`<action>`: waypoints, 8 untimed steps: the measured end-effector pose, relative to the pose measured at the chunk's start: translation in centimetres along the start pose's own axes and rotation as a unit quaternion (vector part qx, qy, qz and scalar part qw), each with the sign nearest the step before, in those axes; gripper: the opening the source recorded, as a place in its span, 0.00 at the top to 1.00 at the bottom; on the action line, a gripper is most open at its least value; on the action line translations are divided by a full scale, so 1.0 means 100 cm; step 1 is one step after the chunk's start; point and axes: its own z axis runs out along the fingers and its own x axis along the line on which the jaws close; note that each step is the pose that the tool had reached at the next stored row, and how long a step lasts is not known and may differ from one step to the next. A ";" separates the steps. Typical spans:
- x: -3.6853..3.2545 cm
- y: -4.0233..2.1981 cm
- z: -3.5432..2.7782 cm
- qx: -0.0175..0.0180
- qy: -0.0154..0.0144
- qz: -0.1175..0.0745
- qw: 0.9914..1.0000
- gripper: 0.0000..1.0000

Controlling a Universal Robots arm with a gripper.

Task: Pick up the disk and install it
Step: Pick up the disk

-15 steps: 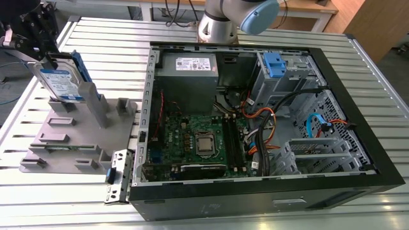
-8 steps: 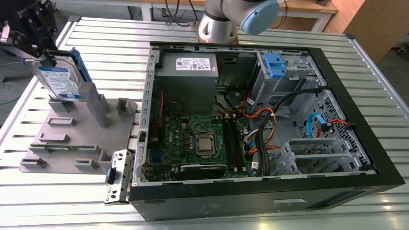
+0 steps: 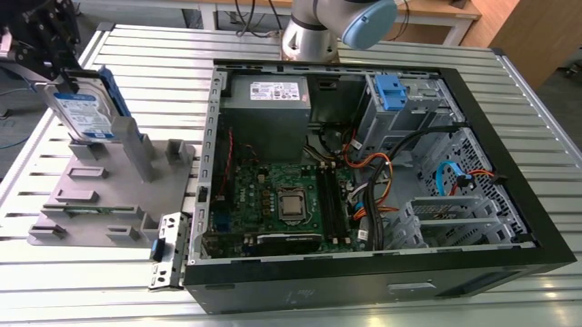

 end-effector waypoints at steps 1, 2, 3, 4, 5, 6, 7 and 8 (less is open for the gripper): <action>0.0000 0.0000 -0.0004 0.000 0.000 0.000 1.000 0.65; 0.0000 0.0000 -0.0006 0.000 0.000 0.000 1.000 0.65; 0.0000 0.0000 -0.0006 0.000 0.000 0.000 1.000 0.65; 0.0000 0.0000 -0.0006 0.000 0.000 0.000 1.000 0.65; 0.0000 0.0000 -0.0009 0.000 0.000 0.000 1.000 0.65; 0.0000 0.0000 -0.0009 0.000 0.000 0.000 1.000 0.65; 0.0000 0.0000 -0.0009 0.000 0.000 0.000 1.000 0.65; 0.0000 0.0000 -0.0010 0.000 0.000 0.000 1.000 0.65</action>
